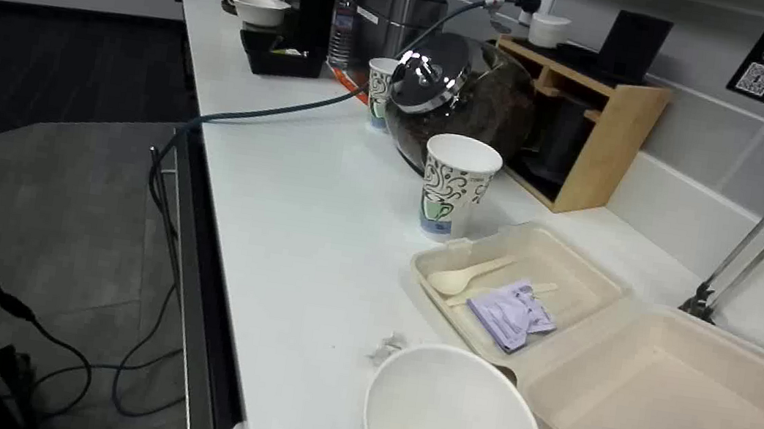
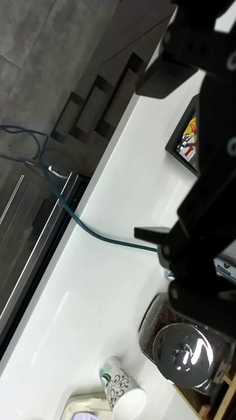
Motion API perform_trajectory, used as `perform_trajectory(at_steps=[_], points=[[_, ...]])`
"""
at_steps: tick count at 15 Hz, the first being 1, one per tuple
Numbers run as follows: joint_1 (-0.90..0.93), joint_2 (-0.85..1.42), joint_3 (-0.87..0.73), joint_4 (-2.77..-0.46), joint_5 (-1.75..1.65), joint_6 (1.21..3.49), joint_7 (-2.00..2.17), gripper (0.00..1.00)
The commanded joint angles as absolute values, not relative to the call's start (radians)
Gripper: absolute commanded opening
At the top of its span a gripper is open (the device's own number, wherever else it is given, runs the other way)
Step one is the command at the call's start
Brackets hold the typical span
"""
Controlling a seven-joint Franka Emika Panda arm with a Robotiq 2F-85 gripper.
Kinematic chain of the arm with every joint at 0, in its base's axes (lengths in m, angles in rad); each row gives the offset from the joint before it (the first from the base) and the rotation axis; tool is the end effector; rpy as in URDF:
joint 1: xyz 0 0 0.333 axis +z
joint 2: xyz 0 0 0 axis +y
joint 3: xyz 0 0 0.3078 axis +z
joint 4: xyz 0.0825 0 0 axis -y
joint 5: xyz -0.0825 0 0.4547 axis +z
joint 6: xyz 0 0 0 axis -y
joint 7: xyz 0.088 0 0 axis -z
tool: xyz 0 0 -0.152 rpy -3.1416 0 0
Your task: Open the lid of the coffee maker
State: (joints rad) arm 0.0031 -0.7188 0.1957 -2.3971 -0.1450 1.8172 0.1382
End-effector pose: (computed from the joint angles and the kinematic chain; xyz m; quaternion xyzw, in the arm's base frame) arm 0.4248 0.0695 0.5119 0.9885 0.0236 0.0823 0.1244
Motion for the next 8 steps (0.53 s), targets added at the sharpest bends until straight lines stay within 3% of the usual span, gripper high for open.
perform_trajectory(at_steps=[1, 8], points=[[0.023, -0.715, 0.182, -2.395, -0.156, 1.814, 0.149, 1.00], [0.039, -0.662, 0.178, -2.358, -0.055, 1.841, 0.214, 1.00]])
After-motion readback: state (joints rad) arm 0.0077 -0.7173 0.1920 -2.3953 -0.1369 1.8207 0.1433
